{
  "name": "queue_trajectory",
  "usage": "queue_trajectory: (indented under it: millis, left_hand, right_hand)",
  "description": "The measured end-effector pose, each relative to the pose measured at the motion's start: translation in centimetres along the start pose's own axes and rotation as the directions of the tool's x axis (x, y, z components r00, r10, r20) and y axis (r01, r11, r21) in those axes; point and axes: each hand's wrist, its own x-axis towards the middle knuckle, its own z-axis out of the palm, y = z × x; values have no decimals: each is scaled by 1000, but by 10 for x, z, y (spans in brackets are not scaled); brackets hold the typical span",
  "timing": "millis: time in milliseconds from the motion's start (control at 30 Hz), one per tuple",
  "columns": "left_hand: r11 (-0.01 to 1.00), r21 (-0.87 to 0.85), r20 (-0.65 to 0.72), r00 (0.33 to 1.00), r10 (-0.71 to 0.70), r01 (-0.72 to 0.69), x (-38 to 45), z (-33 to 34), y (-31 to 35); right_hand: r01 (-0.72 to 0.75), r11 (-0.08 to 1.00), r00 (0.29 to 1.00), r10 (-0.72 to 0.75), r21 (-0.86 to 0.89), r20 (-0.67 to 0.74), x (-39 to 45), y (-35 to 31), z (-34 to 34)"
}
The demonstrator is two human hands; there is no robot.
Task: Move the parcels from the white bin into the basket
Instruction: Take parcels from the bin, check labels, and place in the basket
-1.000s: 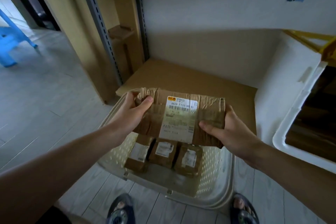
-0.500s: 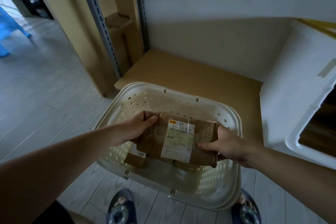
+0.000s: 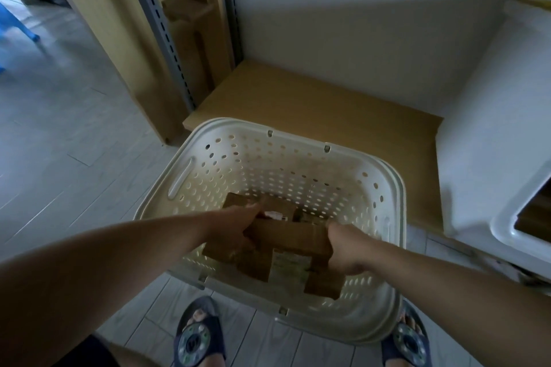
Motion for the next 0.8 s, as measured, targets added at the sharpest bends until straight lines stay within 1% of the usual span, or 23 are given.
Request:
queue_trajectory:
  millis: [67,133,233,300,433,500,567,700,800]
  left_hand:
    - [992,125,41,999,1,-6,10,14,-1]
    - [976,218,58,998,-5,-8,17,24,-2]
    - [948,317,28,1000,5,-14,29,29,-10]
    - [915,400,39,999,27,-41,37,30,-12]
    - [858,512,45,999,23,-43,49,35,-8]
    - [816,575,51,998,35,-59,56,40,-9]
    - [798,601,57,998,28,-57,62,47,-14]
    - [811,584,47,999,-10,-20,66,54,-21]
    - [795,607,82,996,-44,-15,70,57,-21]
  right_hand:
    - [-10,996,1000,10,-90,-7,8,0,10]
    - [2,990,1000,-4,-139,-18,18,-3,20]
    - [-3,979,1000,4,-202,4,29,-11,30]
    - [24,966,1000,-23,-257,10,38,-14,35]
    - [27,890,998,3,-455,65,58,-13,44]
    - [61,846,996,-14,-530,92,69,-13,53]
    - [76,818,996,-29,-571,90,79,-13,63]
    - [78,786,996,-39,-614,77,99,-15,77]
    - [65,750,997,-20,-658,75,101,-17,78]
